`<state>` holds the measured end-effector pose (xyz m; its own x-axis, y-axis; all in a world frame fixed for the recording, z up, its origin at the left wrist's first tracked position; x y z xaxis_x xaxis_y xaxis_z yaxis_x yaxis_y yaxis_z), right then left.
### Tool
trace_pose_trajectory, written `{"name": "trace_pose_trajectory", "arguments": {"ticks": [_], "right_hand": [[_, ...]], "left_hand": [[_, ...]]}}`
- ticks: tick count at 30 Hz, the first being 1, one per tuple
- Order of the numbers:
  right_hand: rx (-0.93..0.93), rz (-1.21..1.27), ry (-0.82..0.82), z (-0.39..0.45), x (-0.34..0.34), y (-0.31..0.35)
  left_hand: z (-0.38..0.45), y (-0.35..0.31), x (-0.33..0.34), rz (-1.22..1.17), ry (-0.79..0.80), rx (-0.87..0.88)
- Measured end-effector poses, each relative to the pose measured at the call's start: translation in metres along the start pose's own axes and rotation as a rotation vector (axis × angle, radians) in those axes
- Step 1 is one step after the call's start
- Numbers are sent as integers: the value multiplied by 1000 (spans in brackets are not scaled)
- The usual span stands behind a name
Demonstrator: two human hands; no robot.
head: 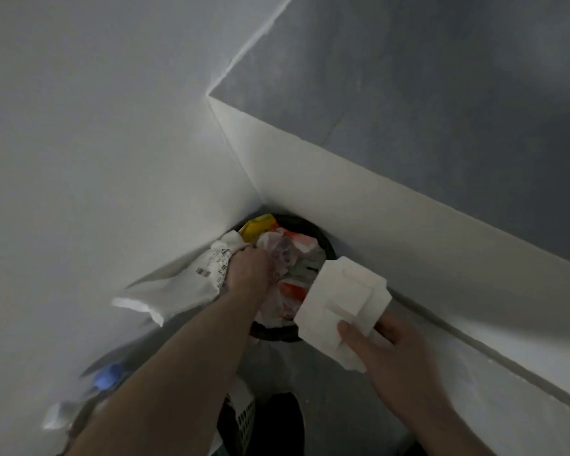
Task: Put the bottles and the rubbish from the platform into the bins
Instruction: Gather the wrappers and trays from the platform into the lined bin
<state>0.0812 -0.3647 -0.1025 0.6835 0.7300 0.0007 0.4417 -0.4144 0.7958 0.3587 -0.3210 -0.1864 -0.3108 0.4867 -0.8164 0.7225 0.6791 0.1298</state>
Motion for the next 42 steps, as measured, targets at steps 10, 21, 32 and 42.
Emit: {"name": "trace_pose_trajectory", "arguments": {"ticks": [10,21,32,42], "right_hand": [[-316,-314,-130,-32,-5,40],[-345,-163,-269,-124,-15,84],[-298,-63,-224,-130,-31,73],[-186,-268,-134,-70,-54,50]], "left_hand": [[-12,6,21,30,-75,20],[-146,27,-86,-155,-355,291],[-170,-10,-97,-391,-342,519],[-79,-47,11,-337,118,398]]}}
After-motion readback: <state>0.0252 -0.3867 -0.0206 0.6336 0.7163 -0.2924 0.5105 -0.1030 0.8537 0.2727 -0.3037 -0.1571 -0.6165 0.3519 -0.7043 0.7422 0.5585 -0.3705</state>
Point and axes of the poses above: each hand's wrist, its own z-axis towards the middle knuckle, its own x-axis out of the palm, y = z × x, the point moved 9 cm from there along z, towards the middle knuckle, and after that the axes turned 12 degrees about y, right-handed, at the moved point
